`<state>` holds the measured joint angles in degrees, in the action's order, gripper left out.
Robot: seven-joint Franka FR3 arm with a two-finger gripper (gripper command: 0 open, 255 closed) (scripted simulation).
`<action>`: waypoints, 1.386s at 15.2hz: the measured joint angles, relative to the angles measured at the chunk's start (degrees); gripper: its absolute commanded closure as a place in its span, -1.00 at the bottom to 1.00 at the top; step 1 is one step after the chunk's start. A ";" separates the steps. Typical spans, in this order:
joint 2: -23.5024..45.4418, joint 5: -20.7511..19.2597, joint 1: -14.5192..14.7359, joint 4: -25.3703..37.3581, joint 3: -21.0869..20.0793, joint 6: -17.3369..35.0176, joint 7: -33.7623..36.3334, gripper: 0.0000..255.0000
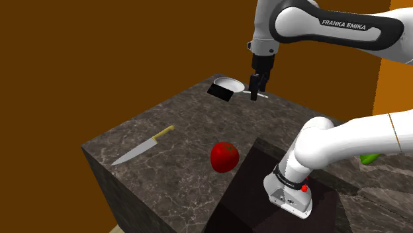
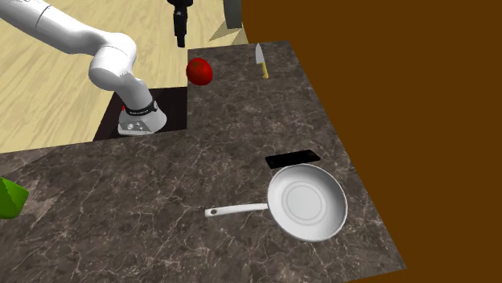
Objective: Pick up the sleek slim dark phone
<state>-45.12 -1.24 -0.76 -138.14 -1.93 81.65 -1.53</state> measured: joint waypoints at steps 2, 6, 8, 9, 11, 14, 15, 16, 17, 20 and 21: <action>-0.05 -0.03 -0.26 -0.36 0.85 0.78 -0.56 -1.00; 2.42 0.23 -2.00 -0.75 7.08 6.93 -4.74 -1.00; 4.31 0.75 -2.78 -0.98 10.67 10.67 -7.36 -1.00; 5.27 1.21 -3.08 -1.09 12.42 12.50 -8.65 -1.00; 7.14 2.10 -3.72 -0.93 16.33 15.47 -11.81 -1.00; 11.13 4.48 -4.03 0.10 22.20 19.89 -16.85 -1.00; 13.19 5.81 -3.68 0.75 24.00 21.64 -18.44 -1.00; 14.81 7.04 -3.58 1.12 26.06 23.06 -20.40 -1.00; 16.20 8.48 -3.34 1.41 27.85 24.31 -22.15 -1.00; 22.14 14.07 -1.98 4.23 33.88 26.85 -28.43 -1.00; 25.00 16.49 -1.32 5.69 36.34 27.50 -31.23 -1.00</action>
<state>-20.13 15.24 -2.09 -132.45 34.41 109.16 -32.75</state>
